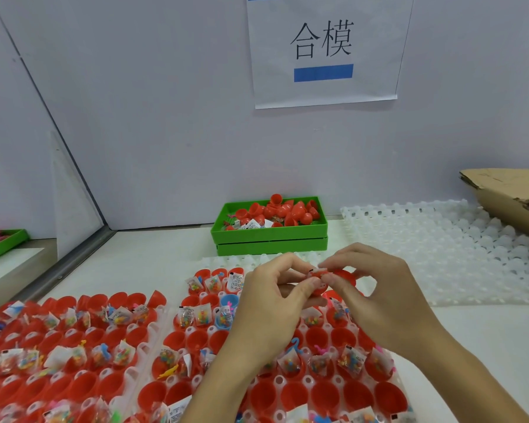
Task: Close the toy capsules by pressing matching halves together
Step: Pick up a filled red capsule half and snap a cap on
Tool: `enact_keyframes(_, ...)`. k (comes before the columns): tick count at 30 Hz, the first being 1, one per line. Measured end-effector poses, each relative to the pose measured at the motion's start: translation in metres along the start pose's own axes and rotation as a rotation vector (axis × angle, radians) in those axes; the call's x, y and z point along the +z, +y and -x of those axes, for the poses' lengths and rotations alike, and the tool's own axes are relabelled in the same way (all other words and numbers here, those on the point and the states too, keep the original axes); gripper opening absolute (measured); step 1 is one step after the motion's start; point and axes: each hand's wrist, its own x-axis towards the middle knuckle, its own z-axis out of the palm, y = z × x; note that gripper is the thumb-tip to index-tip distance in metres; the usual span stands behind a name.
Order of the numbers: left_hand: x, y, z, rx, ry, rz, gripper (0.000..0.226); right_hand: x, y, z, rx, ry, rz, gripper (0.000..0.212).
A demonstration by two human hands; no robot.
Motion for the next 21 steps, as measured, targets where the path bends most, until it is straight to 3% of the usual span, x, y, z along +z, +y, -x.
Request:
enact_keyframes(9,-0.002,0.004,0.003,-0.01,0.019,-0.026,0.028,-0.005,-0.007,-0.003,0.036,0.013,-0.014,0.018)
enact_keyframes(15,-0.002,0.004,0.001,0.008,-0.002,0.109,0.006,-0.01,-0.008,-0.003,0.072,-0.026,-0.101,0.023)
enact_keyframes(21,0.0,0.003,0.003,0.045,-0.007,0.078,0.009,-0.01,-0.009,-0.004,0.077,-0.02,-0.105,0.027)
